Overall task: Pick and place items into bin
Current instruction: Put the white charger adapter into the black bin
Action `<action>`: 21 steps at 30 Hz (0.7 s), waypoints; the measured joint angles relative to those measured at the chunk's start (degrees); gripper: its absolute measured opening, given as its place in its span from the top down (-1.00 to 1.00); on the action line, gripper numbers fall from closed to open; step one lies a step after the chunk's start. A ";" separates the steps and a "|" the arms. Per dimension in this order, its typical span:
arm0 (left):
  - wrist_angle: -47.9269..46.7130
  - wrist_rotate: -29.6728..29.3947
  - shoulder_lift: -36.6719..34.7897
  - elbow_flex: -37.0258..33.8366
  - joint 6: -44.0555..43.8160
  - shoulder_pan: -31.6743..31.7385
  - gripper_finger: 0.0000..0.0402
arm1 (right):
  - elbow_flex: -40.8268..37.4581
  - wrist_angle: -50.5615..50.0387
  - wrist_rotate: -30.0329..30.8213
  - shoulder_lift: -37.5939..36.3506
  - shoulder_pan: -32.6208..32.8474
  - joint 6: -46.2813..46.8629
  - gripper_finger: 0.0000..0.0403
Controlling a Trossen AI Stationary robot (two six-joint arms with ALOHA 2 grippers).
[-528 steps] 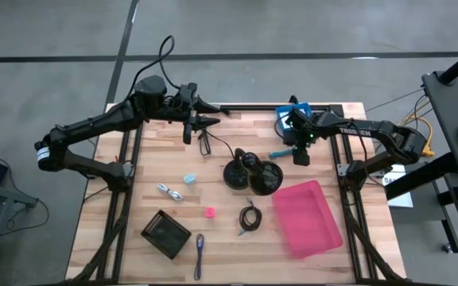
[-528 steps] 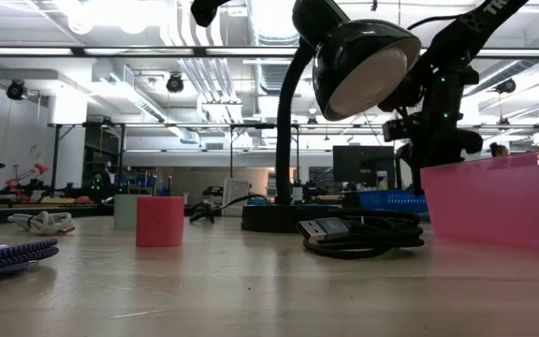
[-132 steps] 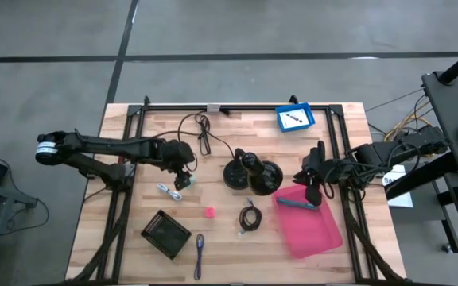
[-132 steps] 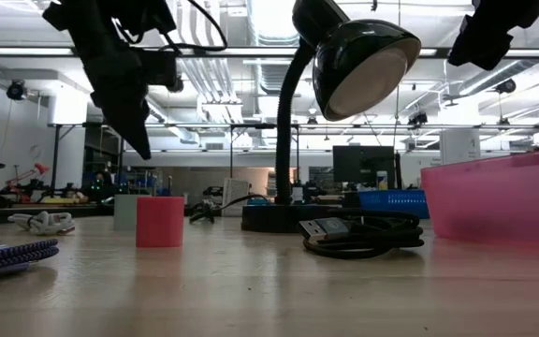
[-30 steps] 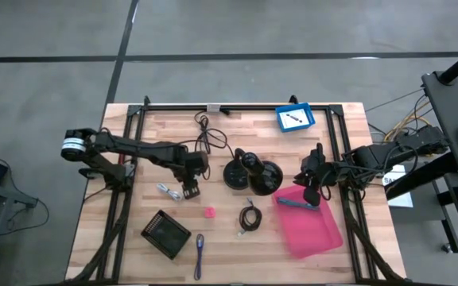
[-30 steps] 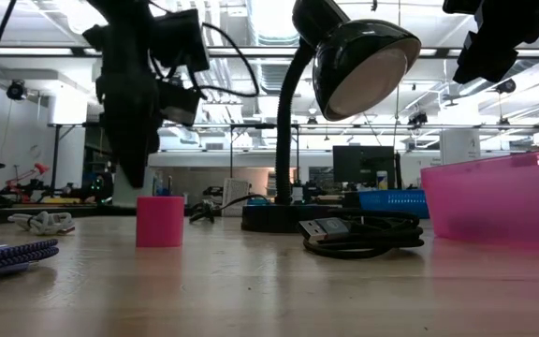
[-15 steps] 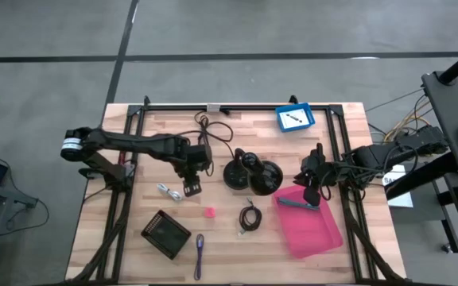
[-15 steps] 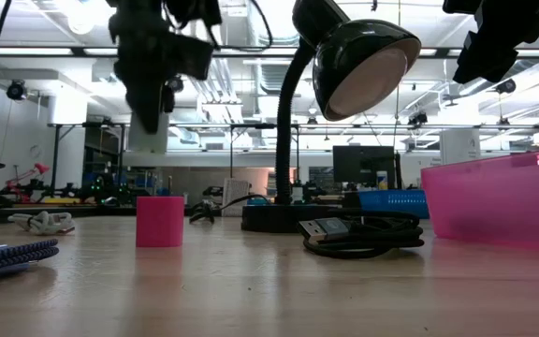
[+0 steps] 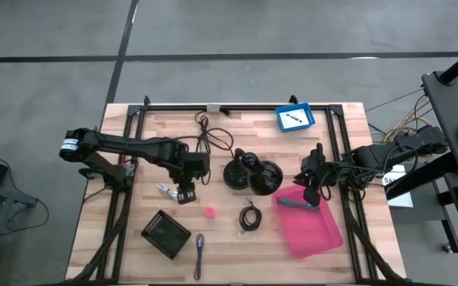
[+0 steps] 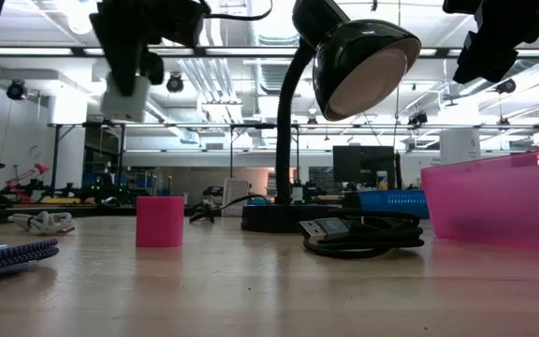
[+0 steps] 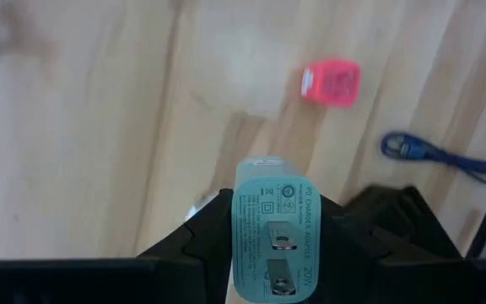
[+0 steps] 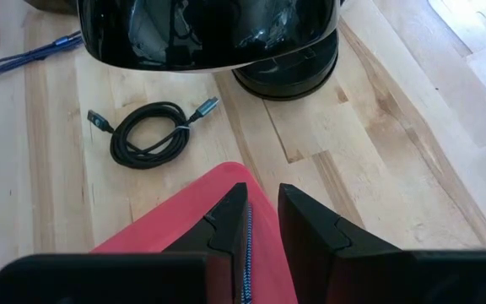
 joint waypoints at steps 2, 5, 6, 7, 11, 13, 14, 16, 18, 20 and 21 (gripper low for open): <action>-1.55 0.04 0.00 -0.08 -1.83 -1.27 0.40 | 0.00 0.00 0.00 0.00 0.00 0.00 0.71; -4.11 0.02 -0.02 -0.08 -4.75 -3.45 0.40 | 0.00 0.00 0.00 0.00 0.00 0.00 0.71; -4.57 0.03 -0.02 -0.08 -5.72 -4.23 0.40 | 0.00 0.00 -0.01 0.00 0.00 0.00 0.71; -4.99 0.04 -0.03 -0.08 -6.60 -5.02 0.40 | 0.00 0.00 -0.01 0.00 0.00 0.00 0.71; -6.05 0.05 -0.91 -0.10 -10.97 -7.72 0.40 | 0.00 0.00 -0.01 0.00 0.00 0.00 0.71; -5.93 0.06 -1.47 -0.22 -13.93 -8.90 0.40 | 0.00 0.00 -0.01 0.00 0.00 0.00 0.71; -5.95 0.06 -1.77 -0.30 -15.72 -9.42 0.40 | 0.00 0.01 -0.01 0.00 0.00 0.00 0.71; -5.86 0.04 -2.65 -0.35 -19.54 -10.47 0.40 | 0.00 0.02 0.00 0.01 0.00 0.00 0.71; -5.91 -0.27 -3.64 -0.41 -23.45 -11.81 0.40 | 0.00 0.02 0.00 0.00 0.00 0.00 0.71; -5.92 -0.53 -4.39 -0.41 -26.94 -13.22 0.40 | 0.00 0.02 0.02 0.00 0.00 -0.02 0.71; -5.85 -0.81 -4.65 -0.41 -28.59 -14.09 0.40 | 0.00 0.02 -0.01 0.01 0.00 -0.02 0.71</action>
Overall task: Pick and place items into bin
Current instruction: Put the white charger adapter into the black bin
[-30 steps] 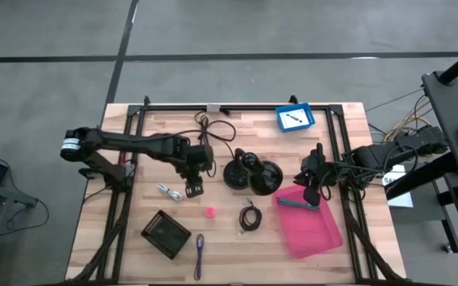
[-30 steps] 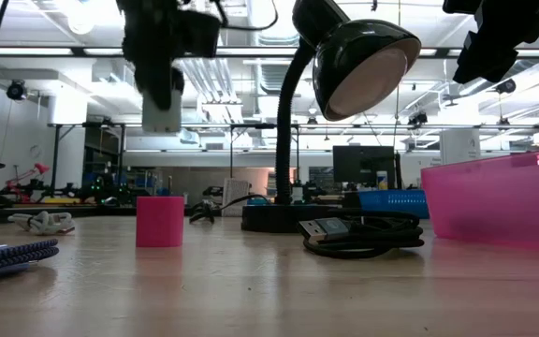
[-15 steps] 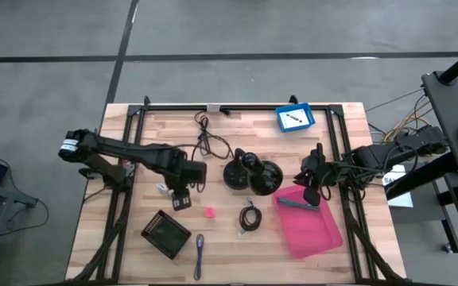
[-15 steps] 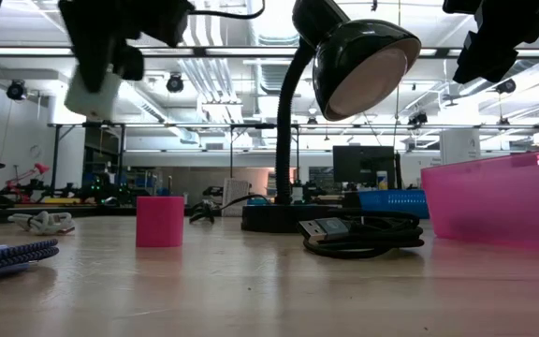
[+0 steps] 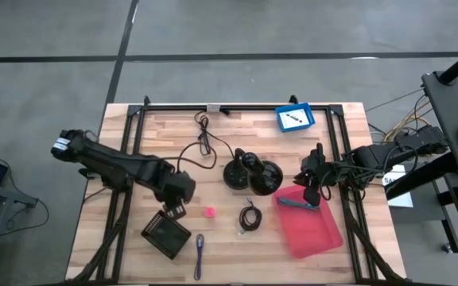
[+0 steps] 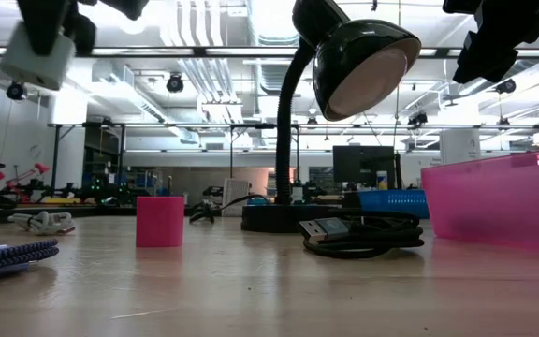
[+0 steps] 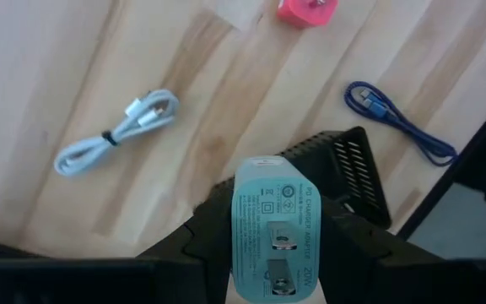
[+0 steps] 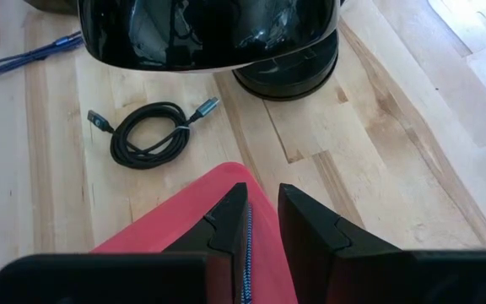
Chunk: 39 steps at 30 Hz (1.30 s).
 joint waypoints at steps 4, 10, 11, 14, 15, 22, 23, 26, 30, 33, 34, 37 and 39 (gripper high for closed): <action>-0.09 -2.40 -1.27 -0.02 -7.09 -3.23 0.40 | 0.00 0.02 0.02 -0.01 0.00 0.02 0.71; 0.06 -5.68 -1.90 -1.42 -18.80 -9.09 0.40 | 0.00 0.17 0.02 -0.01 0.00 0.04 0.71; 0.04 -5.95 -1.94 -2.02 -20.81 -10.28 0.40 | 0.00 0.24 0.02 0.00 0.00 0.04 0.71; 0.54 -6.22 -1.97 -4.27 -26.39 -13.45 0.40 | 0.00 0.28 0.04 0.00 0.00 0.04 0.71; 0.95 -6.21 -1.95 -5.00 -28.19 -14.57 0.40 | 0.02 0.27 0.05 0.00 0.00 0.04 0.71; 7.17 -9.15 -1.95 -9.93 -37.25 -18.43 0.40 | 0.02 0.28 1.12 -0.01 0.00 0.04 0.71; 8.32 -9.49 -1.95 -10.51 -37.34 -18.56 0.40 | 0.02 0.28 1.11 -0.01 0.00 0.04 0.71; 10.78 -9.81 -1.84 -12.77 -38.48 -18.88 0.40 | 0.02 0.28 1.11 0.00 -0.02 0.04 0.71; 12.13 -9.92 -1.84 -14.45 -39.14 -19.75 0.40 | 0.02 0.31 1.11 0.01 0.00 0.04 0.71; 12.35 -9.81 -1.84 -15.83 -40.01 -20.32 0.40 | 0.02 0.33 1.11 -0.01 0.00 0.28 0.71; 12.49 -9.86 -1.84 -16.13 -40.19 -20.60 0.40 | 0.02 0.33 1.11 -0.01 0.00 0.35 0.71; 12.56 -10.21 -1.84 -16.94 -40.29 -21.21 0.40 | 0.02 0.33 1.09 -0.01 -0.02 0.35 0.71; 12.58 -10.25 -1.84 -17.00 -40.14 -21.47 0.40 | 0.02 0.33 1.10 -0.01 -0.02 0.39 0.71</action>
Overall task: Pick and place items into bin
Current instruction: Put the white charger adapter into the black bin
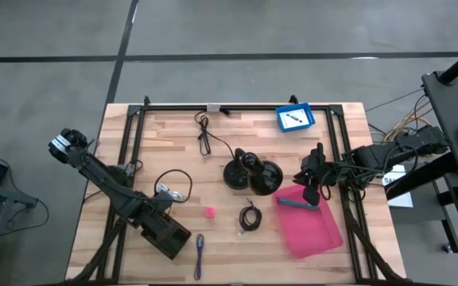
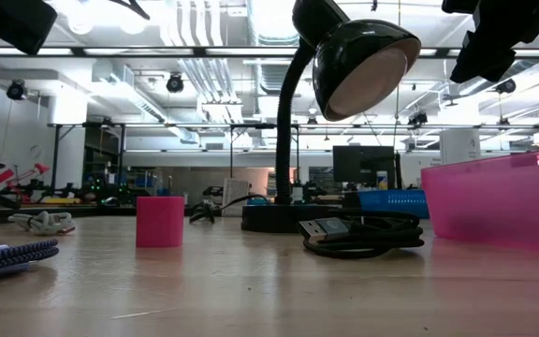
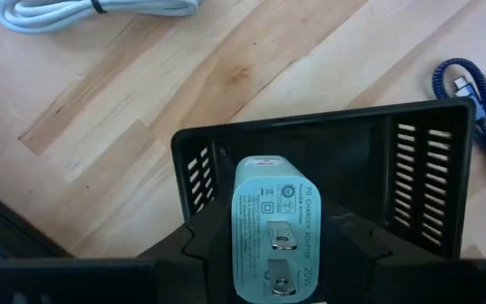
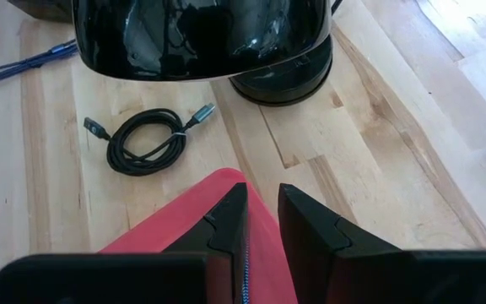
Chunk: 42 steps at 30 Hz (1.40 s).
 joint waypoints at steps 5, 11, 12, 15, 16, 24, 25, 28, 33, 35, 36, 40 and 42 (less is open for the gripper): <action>0.01 -1.39 0.00 0.00 -0.09 -0.97 0.40 | 0.00 0.02 -0.03 0.00 0.00 0.14 0.71; -0.02 -1.51 0.00 0.00 -0.08 -1.54 0.40 | 0.00 0.02 -0.02 0.00 0.00 0.14 0.71; 0.01 -1.57 0.00 -0.02 -0.06 -1.58 0.40 | 0.00 0.02 0.00 0.01 -0.01 0.11 0.71; -0.03 -2.53 0.00 -0.26 -0.09 -1.60 0.40 | 0.00 0.02 1.12 0.02 -0.03 -0.95 0.71; 0.01 -2.71 0.00 -0.43 -0.09 -1.60 0.40 | 0.00 0.02 1.35 0.00 -0.07 -1.87 0.71; 1.55 -2.73 0.02 -3.71 -2.75 -2.19 0.40 | 0.00 0.00 1.37 0.00 -0.11 -6.36 0.71; 2.61 -2.86 0.02 -3.93 -2.75 -2.19 0.40 | 0.00 0.00 1.37 0.00 -0.11 -6.39 0.71; 4.72 -3.02 0.02 -4.52 -2.75 -2.19 0.40 | 0.00 0.00 1.39 0.00 -0.11 -6.55 0.71; 5.89 -2.99 0.02 -4.55 -2.87 -2.79 0.40 | 0.00 0.00 1.39 0.00 -0.11 -6.57 0.71; 5.88 -2.39 0.02 -4.57 -2.93 -3.17 0.40 | 0.00 0.00 1.39 0.00 -0.11 -6.57 0.71; 5.88 -1.91 0.02 -4.57 -2.94 -3.27 0.40 | 0.00 -0.02 1.39 0.00 -0.11 -6.57 0.71; 5.88 -1.68 0.02 -4.73 -2.98 -3.54 0.40 | 0.00 -0.02 1.39 0.02 -0.11 -6.57 0.71; 6.03 -2.68 0.02 -5.35 -3.21 -3.54 0.40 | 0.00 -0.02 1.39 0.02 -0.11 -6.57 0.71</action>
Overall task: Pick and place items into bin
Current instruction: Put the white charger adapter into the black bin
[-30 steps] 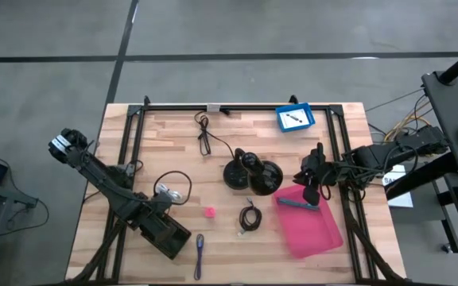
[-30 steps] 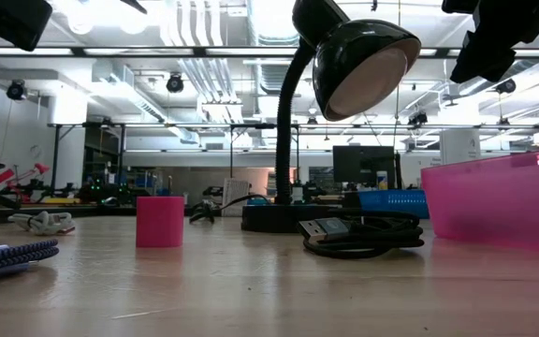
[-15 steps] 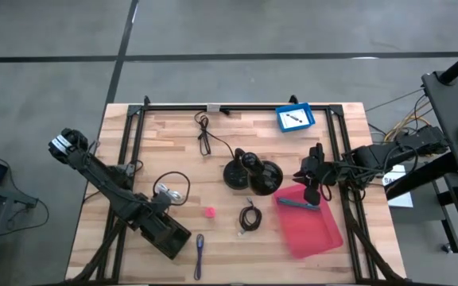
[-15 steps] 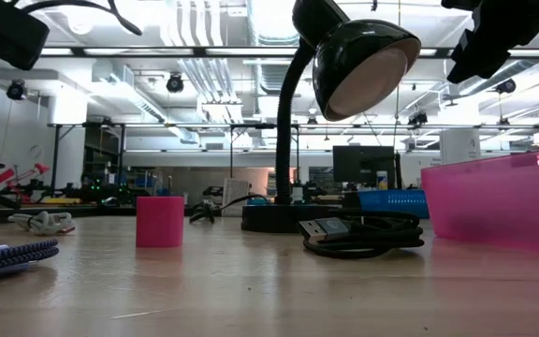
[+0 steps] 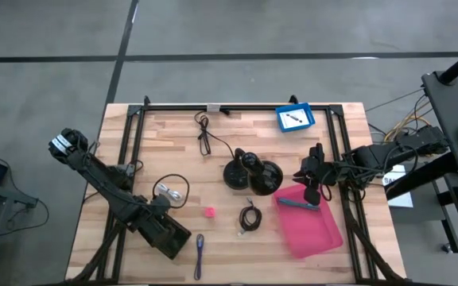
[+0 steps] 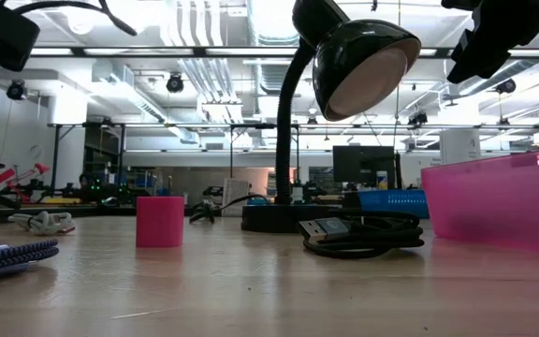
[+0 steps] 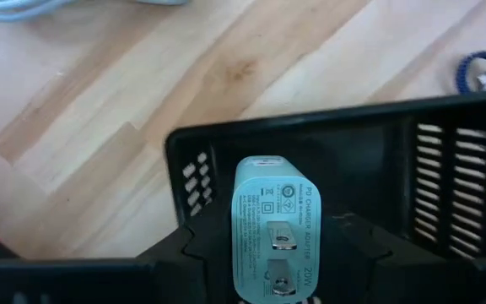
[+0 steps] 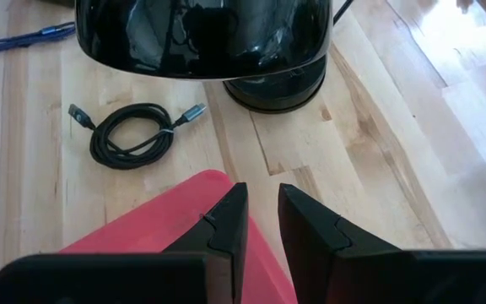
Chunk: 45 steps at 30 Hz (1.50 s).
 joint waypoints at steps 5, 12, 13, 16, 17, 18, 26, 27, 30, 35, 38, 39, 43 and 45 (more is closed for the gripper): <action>2.83 -0.10 0.02 -2.72 -0.04 0.00 0.40 | 0.00 -0.01 0.02 -0.02 0.00 0.00 0.71; 4.69 -0.47 0.02 -3.43 0.00 -0.03 0.40 | 0.00 -0.11 0.02 -0.02 0.00 0.00 0.71; 4.72 -0.48 0.02 -3.48 0.00 -0.06 0.40 | -0.02 -0.13 0.02 0.00 0.00 0.00 0.71; 4.67 -0.30 0.02 -3.70 0.00 -0.09 0.40 | 0.00 -0.20 0.02 0.00 0.00 0.00 0.71; 4.72 -0.27 0.02 -3.79 0.00 -0.09 0.40 | 0.00 -0.24 0.02 -0.02 0.00 0.00 0.71; 4.68 -0.23 0.02 -3.86 -0.02 -0.09 0.40 | 0.00 -0.26 0.02 0.00 0.00 0.00 0.71; 4.71 -0.07 0.02 -3.90 0.00 -0.09 0.40 | 0.00 -0.33 0.02 -0.02 0.00 0.00 0.71; 4.76 -0.07 0.02 -3.90 0.02 -0.09 0.40 | 0.00 -0.33 0.02 0.00 0.00 0.00 0.71; 4.87 0.00 0.02 -3.90 0.02 -0.09 0.40 | -0.02 -0.35 0.02 0.00 0.00 0.00 0.71; 4.91 1.15 0.02 -3.92 0.02 -0.09 0.40 | 0.00 -0.35 0.02 0.00 0.00 0.00 0.71; 4.86 3.31 0.02 -3.93 0.03 -0.09 0.40 | -0.01 -0.35 0.02 -0.01 0.00 0.00 0.71; 4.84 3.81 0.02 -3.94 0.04 -0.09 0.40 | -0.02 -0.35 0.02 0.00 0.00 0.00 0.71; 4.86 4.17 0.02 -3.94 0.02 -0.09 0.40 | 0.00 -0.34 0.02 -0.02 0.00 0.00 0.71; 4.86 4.15 0.02 -3.94 0.00 -0.09 0.40 | 0.00 -0.35 0.02 0.00 0.00 0.00 0.71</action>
